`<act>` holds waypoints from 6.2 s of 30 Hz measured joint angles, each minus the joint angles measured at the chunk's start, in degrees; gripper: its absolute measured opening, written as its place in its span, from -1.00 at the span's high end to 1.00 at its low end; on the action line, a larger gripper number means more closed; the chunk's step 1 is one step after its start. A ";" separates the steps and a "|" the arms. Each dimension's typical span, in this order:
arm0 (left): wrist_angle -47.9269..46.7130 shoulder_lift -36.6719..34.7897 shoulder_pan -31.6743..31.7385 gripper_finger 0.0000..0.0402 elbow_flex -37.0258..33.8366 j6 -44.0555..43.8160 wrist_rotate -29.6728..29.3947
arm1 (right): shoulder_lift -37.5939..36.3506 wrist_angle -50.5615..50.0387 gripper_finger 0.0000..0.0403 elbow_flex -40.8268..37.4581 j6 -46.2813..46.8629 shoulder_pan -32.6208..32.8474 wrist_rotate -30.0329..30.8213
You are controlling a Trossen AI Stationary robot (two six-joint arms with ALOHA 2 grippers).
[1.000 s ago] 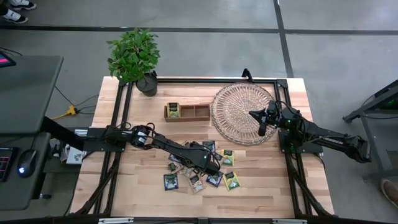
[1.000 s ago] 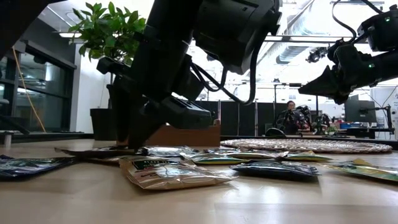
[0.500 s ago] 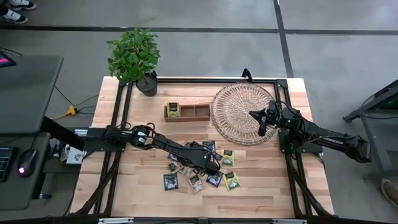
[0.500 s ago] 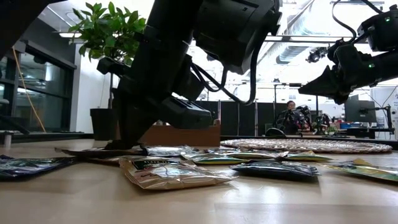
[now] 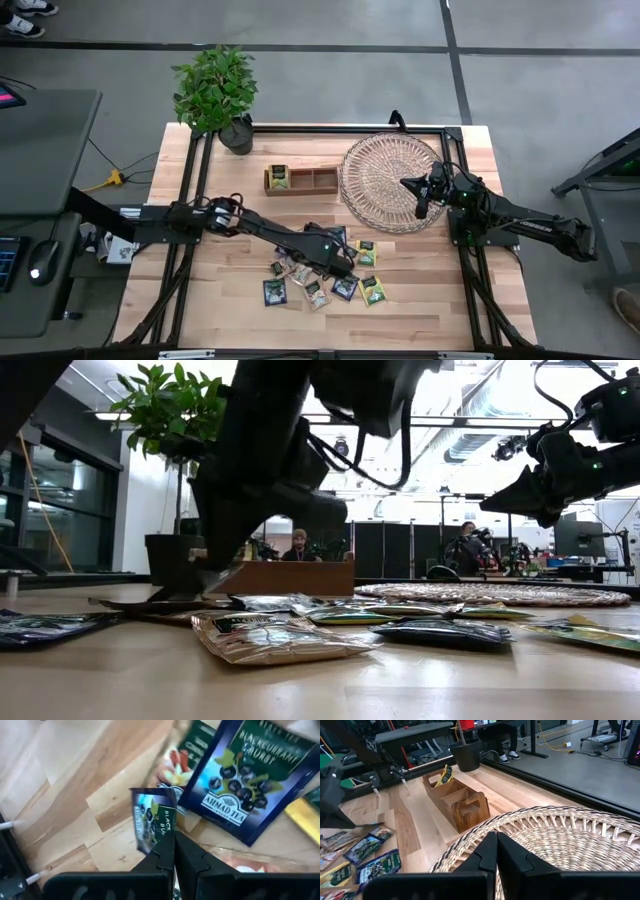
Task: Pick & Place Tea
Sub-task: Put the blue tea bag into the right section of the wooden organizer
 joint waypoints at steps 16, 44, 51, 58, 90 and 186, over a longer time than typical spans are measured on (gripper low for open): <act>1.13 -2.84 0.70 1.00 0.07 -4.70 -2.67 | 0.00 -0.01 0.98 0.00 -0.01 0.00 -0.01; 1.52 -3.14 2.23 1.00 0.07 -6.85 -0.74 | -0.01 -0.01 0.96 0.01 -0.01 0.02 -0.01; -0.08 -3.14 2.25 1.00 0.07 -6.87 -0.09 | -0.01 0.00 0.98 0.00 0.00 0.02 -0.01; -0.10 -4.27 2.54 1.00 0.11 -6.63 -0.92 | -0.02 0.04 0.96 -0.01 0.74 0.01 0.28; 22.82 -8.67 17.95 1.00 0.11 -5.31 -0.14 | 9.45 10.40 0.99 0.48 11.85 22.86 13.99; 52.46 -8.61 26.92 1.00 5.83 9.73 8.45 | 47.63 19.97 0.99 20.15 -23.69 23.58 32.35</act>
